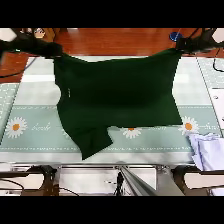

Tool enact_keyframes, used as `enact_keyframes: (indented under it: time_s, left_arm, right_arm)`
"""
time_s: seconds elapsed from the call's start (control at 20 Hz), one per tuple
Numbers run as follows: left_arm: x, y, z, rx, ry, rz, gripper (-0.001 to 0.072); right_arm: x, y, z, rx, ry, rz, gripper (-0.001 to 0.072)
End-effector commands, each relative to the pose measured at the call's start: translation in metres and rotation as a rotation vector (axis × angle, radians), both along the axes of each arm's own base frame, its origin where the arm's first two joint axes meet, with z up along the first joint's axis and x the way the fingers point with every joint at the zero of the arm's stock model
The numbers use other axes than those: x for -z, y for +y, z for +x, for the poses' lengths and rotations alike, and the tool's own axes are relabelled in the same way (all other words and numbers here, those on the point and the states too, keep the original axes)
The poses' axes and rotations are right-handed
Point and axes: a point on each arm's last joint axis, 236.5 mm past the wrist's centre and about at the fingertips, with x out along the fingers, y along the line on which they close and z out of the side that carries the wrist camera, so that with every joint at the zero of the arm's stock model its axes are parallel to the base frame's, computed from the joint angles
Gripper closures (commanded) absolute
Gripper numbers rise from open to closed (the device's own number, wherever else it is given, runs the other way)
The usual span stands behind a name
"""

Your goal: Fold the shirts.

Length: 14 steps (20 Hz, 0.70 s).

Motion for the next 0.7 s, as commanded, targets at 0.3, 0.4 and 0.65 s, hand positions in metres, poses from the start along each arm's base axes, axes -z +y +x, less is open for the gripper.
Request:
enact_keyframes:
  time_s: [0.3,0.4,0.65]
  left_arm:
    - [0.085,-0.027,0.059,-0.007,-0.072,0.072,0.0687]
    - [0.092,-0.027,0.059,-0.005,-0.059,0.075,0.0687]
    - [0.113,-0.018,-0.004,0.010,0.234,0.098,0.0688]
  right_arm:
    - [0.108,-0.016,0.032,-0.035,0.103,0.016,0.0695]
    - [0.108,-0.017,0.036,-0.042,0.086,0.005,0.0695]
    - [0.100,-0.019,0.000,-0.096,0.235,-0.013,0.0695]
